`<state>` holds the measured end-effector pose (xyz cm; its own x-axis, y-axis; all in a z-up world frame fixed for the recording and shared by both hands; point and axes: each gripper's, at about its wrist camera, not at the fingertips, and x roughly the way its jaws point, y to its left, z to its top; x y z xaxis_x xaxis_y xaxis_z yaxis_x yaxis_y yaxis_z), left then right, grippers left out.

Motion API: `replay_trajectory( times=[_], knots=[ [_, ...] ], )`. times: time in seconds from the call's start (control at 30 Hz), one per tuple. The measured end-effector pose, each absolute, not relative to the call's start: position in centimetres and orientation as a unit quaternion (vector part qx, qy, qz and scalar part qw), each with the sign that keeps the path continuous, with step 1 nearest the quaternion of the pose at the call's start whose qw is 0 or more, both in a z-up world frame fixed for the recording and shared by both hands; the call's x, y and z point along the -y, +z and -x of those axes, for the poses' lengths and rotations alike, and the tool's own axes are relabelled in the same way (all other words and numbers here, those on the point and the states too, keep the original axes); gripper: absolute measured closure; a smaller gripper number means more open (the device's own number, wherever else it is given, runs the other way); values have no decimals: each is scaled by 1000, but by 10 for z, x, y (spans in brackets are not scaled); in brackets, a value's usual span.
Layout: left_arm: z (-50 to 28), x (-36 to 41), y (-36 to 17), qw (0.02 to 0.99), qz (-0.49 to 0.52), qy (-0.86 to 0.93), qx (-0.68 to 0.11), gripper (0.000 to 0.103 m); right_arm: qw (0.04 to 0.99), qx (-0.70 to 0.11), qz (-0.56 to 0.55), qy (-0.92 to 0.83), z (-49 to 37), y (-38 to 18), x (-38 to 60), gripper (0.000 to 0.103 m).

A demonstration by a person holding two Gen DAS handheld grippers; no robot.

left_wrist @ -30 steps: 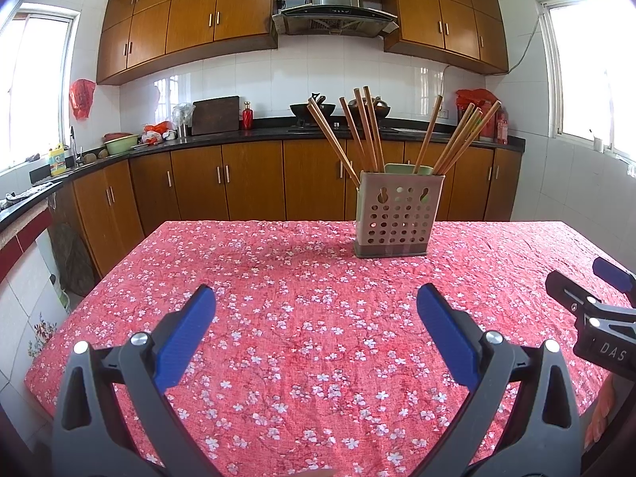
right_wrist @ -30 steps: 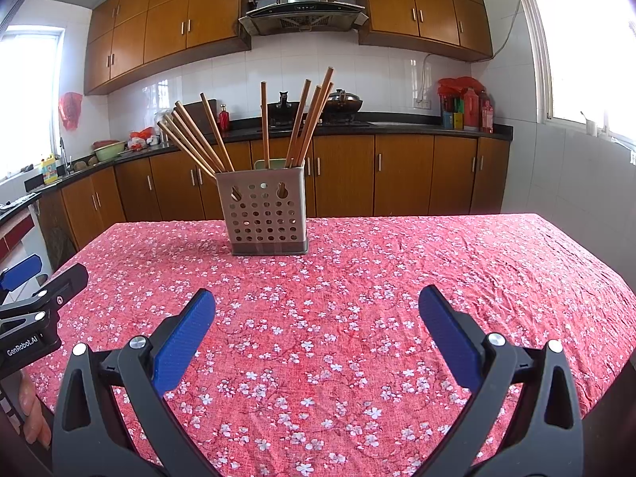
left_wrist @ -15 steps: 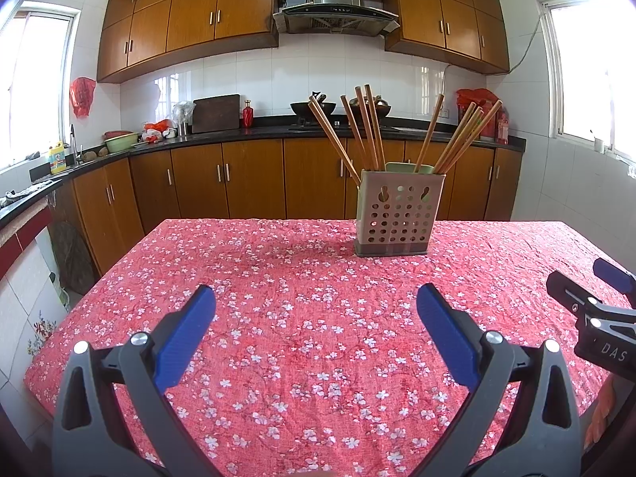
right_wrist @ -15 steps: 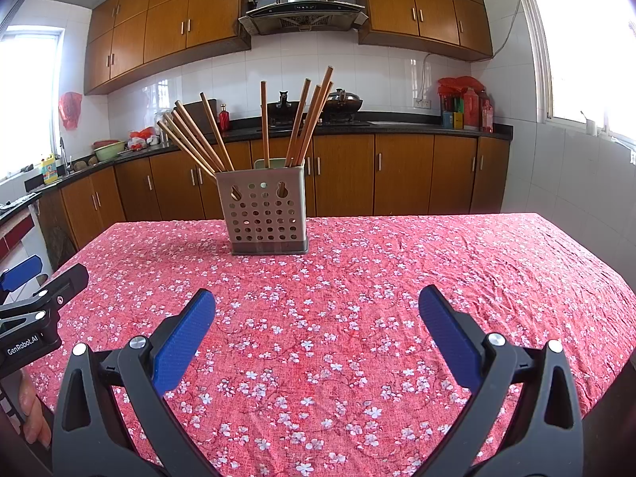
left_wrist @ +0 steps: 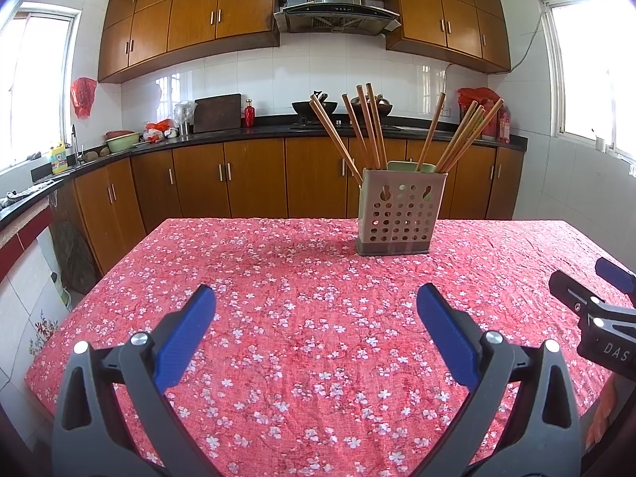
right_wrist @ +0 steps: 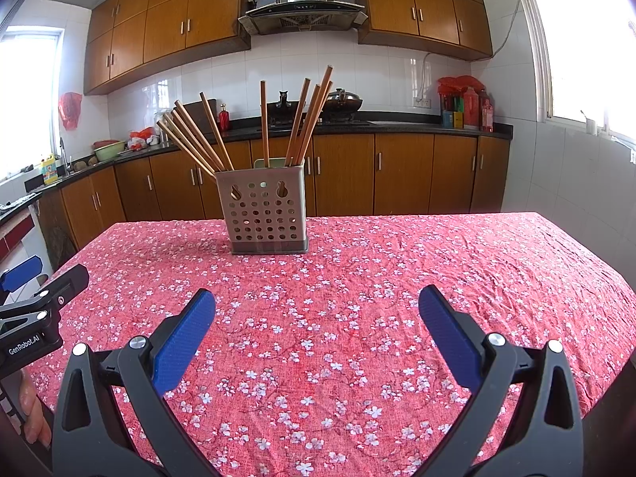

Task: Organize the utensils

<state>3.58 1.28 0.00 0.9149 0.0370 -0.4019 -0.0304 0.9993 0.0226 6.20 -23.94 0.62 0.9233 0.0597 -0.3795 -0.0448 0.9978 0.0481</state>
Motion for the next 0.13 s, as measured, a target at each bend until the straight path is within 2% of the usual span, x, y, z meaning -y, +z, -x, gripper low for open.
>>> replay_trajectory(
  times=[0.13],
  knots=[
    [-36,-12,0,978,-8,16,-206,4,980,-194,-20,26,-62,6,240,2]
  ],
)
